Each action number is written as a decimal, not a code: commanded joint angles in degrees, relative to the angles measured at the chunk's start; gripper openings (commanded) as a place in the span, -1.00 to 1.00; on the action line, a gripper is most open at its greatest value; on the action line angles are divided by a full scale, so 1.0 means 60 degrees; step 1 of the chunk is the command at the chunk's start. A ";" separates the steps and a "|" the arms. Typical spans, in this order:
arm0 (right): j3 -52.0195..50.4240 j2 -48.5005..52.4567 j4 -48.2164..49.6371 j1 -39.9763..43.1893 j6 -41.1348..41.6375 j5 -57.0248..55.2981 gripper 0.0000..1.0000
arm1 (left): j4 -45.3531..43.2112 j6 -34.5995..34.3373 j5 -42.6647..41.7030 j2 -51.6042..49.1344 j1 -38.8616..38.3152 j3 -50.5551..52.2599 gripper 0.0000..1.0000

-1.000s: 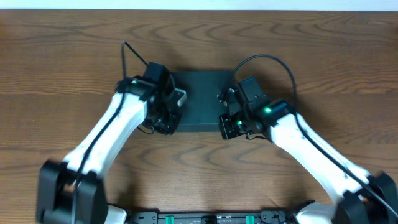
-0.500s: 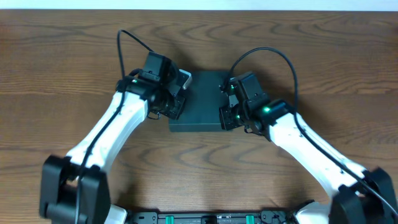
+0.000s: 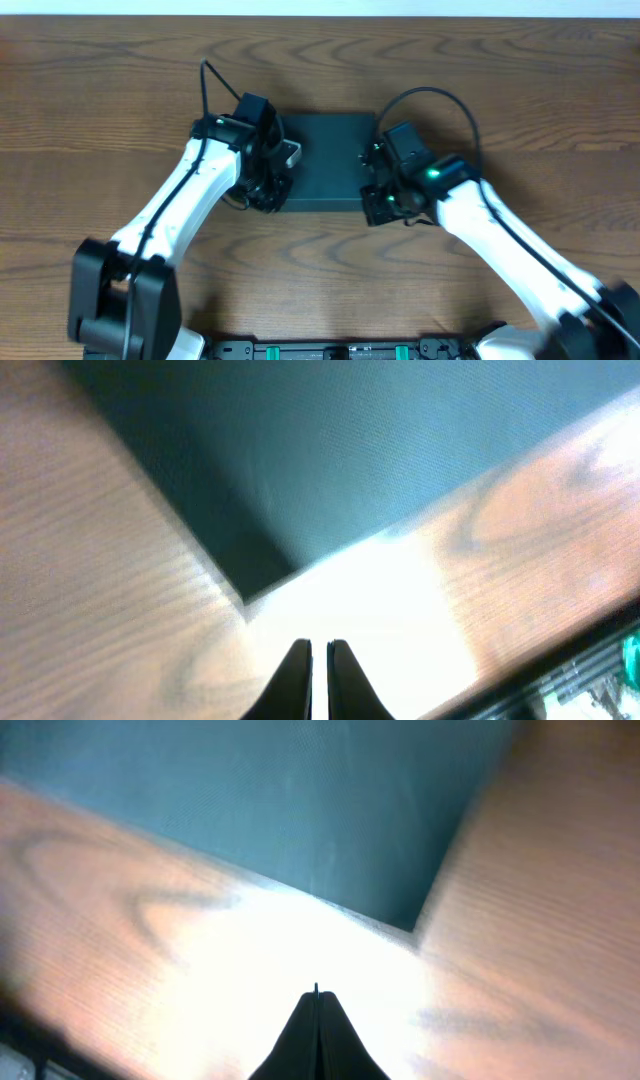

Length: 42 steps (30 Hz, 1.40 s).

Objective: Pack container

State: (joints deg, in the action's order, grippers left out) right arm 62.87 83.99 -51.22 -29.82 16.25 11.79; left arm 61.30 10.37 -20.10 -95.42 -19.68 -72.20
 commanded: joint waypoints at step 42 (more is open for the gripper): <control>0.6324 -0.9686 -0.6652 -0.0018 -0.2255 -0.6896 0.98 | 0.5078 -0.0273 0.4568 1.1060 -0.0004 -0.4856 0.97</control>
State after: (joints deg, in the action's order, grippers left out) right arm 100.82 25.74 -91.07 -29.82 2.35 -28.60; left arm 91.64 8.84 6.46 -28.86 -19.66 -101.60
